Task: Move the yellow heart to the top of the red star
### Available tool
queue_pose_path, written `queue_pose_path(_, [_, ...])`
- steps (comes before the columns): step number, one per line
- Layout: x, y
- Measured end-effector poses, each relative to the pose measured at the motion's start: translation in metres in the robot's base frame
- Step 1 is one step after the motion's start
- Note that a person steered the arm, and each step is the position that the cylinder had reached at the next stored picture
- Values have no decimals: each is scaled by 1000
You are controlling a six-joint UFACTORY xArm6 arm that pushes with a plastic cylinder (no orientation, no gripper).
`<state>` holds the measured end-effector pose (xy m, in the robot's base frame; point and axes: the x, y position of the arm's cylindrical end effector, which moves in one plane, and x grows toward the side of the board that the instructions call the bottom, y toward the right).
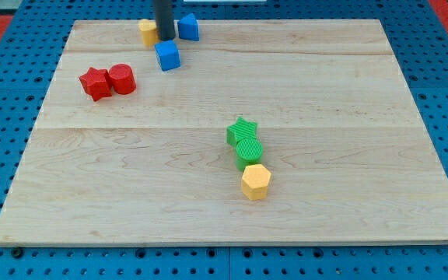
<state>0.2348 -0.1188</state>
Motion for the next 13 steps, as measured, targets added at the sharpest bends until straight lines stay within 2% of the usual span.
queue_pose_path(1, [-18, -10])
queue_pose_path(2, [-39, 13])
queue_pose_path(3, [-41, -31])
queue_pose_path(4, [-29, -74])
queue_pose_path(6, [-13, -13])
queue_pose_path(7, [-8, -63])
queue_pose_path(9, [-8, -81])
queue_pose_path(11, [-44, -60])
queue_pose_path(12, [-43, -33])
queue_pose_path(13, [-38, 60])
